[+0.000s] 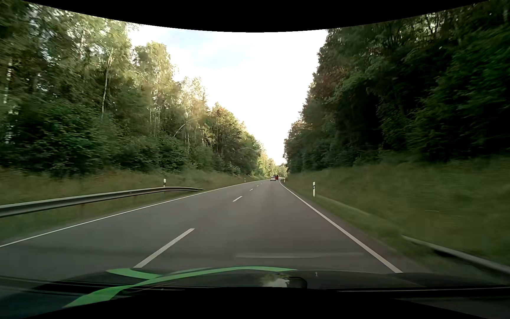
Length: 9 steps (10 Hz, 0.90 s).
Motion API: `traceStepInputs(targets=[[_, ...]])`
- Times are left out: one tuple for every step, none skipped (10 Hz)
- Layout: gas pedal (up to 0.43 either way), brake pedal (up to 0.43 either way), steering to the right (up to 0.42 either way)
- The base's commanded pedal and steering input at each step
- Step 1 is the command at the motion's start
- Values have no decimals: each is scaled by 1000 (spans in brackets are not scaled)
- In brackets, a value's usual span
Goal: Follow the waypoints while adhering to traffic rules and regulations
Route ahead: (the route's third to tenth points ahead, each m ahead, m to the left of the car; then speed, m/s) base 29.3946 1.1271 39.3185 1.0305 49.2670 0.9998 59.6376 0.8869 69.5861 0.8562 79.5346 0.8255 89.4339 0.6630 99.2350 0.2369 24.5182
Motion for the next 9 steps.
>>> traceStepInputs(targets=[[339, 0, 0], [339, 0, 0], [339, 0, 0], [339, 0, 0], [350, 0, 0], [350, 0, 0], [350, 0, -1], [350, 0, -1], [350, 0, -1]])
